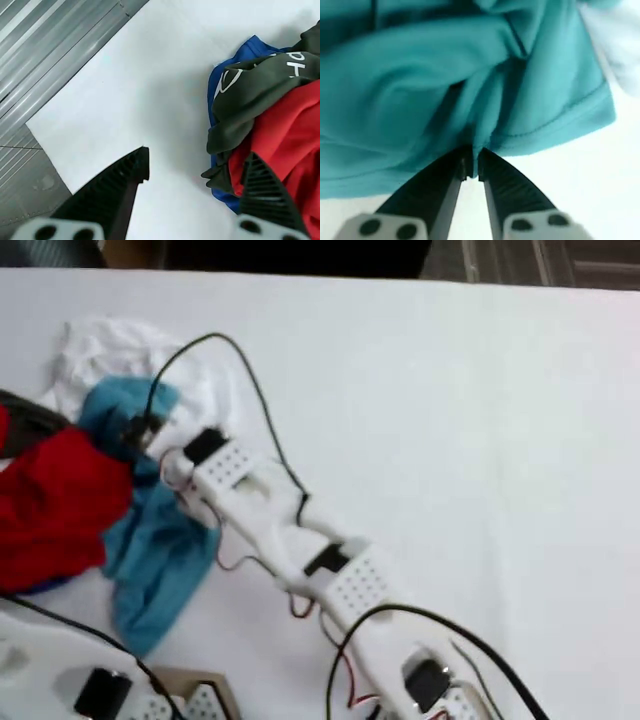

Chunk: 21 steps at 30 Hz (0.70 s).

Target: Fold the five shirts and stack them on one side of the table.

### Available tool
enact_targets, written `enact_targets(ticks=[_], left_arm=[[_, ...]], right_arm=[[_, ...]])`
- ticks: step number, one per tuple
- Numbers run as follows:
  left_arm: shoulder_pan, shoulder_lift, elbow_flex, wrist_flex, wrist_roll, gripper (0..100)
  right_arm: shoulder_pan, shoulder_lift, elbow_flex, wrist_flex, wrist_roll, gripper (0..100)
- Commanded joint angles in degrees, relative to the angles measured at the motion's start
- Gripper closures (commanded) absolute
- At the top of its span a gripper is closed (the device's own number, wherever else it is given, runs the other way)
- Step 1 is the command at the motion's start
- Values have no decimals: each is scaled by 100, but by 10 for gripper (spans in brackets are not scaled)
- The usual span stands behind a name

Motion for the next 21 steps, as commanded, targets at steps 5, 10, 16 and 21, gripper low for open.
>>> enact_targets(ticks=[5, 10, 16, 21], left_arm=[[35, -26, -4, 62, -9, 688], [316, -35, 462, 62, -35, 688], [1108, -35, 1332, 53, 62, 688], [1916, -44, 1481, 53, 422, 688]], right_arm=[[629, -145, -273, 251, 9, 978], [1684, -673, -273, 541, 9, 978], [3424, -1648, -246, 699, 97, 978], [4057, -2079, -220, 1279, 422, 977]])
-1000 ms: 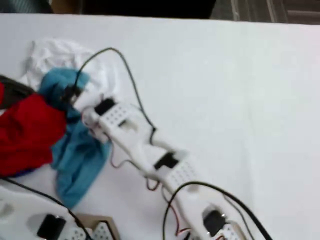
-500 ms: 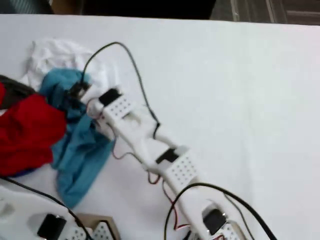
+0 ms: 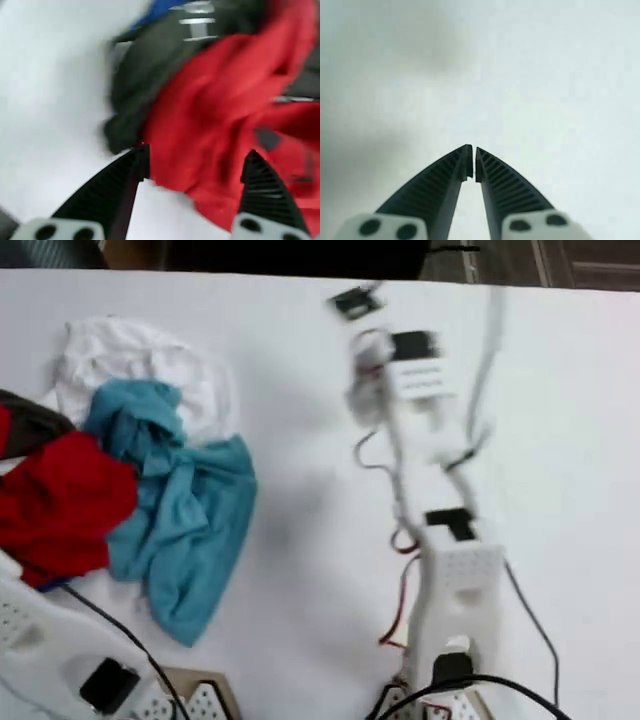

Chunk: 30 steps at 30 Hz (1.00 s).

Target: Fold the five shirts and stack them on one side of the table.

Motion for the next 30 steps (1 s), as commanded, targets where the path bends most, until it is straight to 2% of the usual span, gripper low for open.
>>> enact_targets(ticks=[1, 5, 7, 12, 16, 18, 22, 26, 30], left_arm=[[571, -53, -13, 35, 202, 688], [835, -88, -189, 53, 422, 688], [809, -88, -312, 53, 457, 688], [237, -88, -637, 44, 413, 688], [-527, -88, -927, 18, 413, 688], [-923, -62, -1068, 9, 404, 688], [-1521, -35, -1200, 0, 352, 688], [-1749, -35, -1174, 0, -62, 688], [-1890, -26, -1174, -44, -114, 688]], right_arm=[[75, -602, -193, 470, 97, 975], [-699, -593, -185, 462, 88, 961], [-1253, -523, -193, 418, 88, 902], [-2782, -136, -202, 418, 88, 716], [-3749, 286, -237, 330, 79, 707], [-4066, 453, -237, 198, 35, 707], [-4400, 585, -237, -268, -589, 707], [-4681, 585, -237, -462, -791, 707], [-5042, 593, -237, -453, -782, 707]])
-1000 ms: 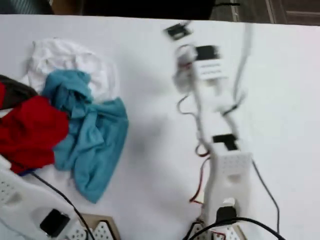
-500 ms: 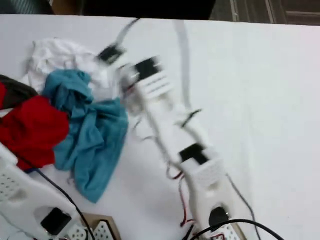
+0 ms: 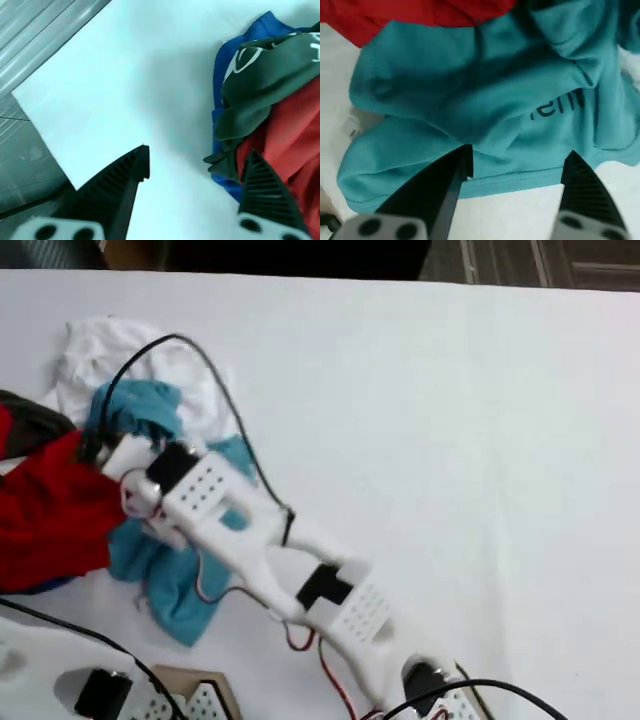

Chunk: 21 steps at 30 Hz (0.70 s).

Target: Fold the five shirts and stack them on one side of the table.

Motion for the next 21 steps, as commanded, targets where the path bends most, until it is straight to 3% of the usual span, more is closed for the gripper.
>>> enact_targets(ticks=[1, 10, 18, 21], left_arm=[[-149, -26, -224, -44, -70, 688], [-246, -88, -251, 9, -70, 688], [-299, -88, -251, -26, -79, 688], [-281, -88, -251, -26, -70, 688]], right_arm=[[-303, -13, -229, -101, -44, 707], [-277, 400, -229, -875, -26, 707], [84, 1095, -229, -910, -18, 709], [189, 1121, -229, -884, -18, 792]])
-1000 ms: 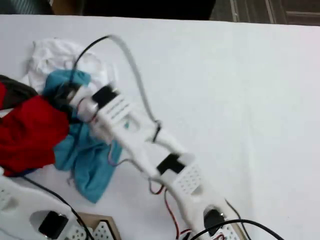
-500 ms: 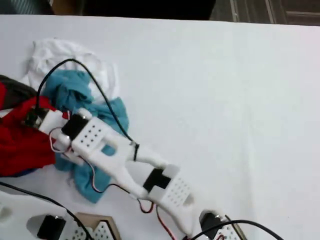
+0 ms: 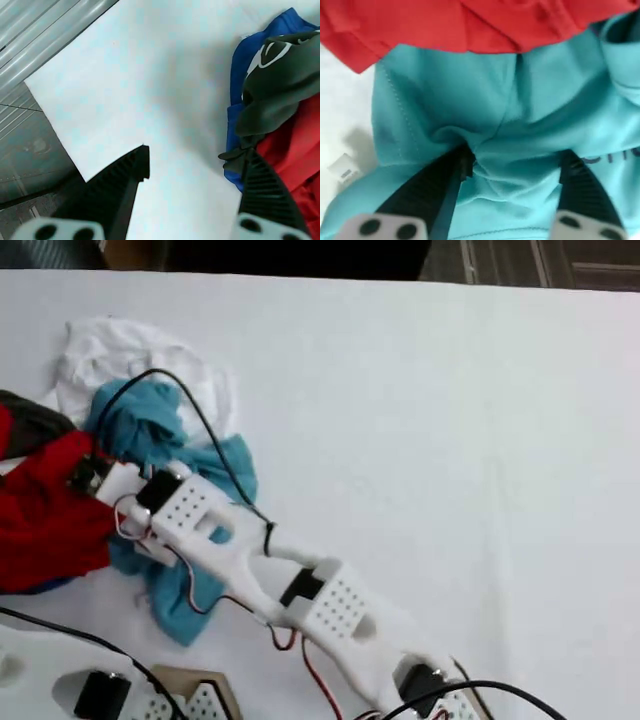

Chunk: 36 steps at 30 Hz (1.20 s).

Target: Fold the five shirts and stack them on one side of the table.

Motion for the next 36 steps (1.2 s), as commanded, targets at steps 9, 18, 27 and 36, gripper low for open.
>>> enact_targets(ticks=[9, 18, 27, 36], left_arm=[[-18, -35, -242, -26, -35, 688], [888, -35, -189, 53, -18, 688], [2611, -26, 136, 44, 0, 688], [4747, -18, 840, -1046, 404, 688]], right_arm=[[848, -145, -105, 48, -26, 977], [2527, -1578, -105, 725, -9, 978], [4374, -2888, -97, 1349, 510, 978], [6132, -3758, -88, 1675, 510, 978]])
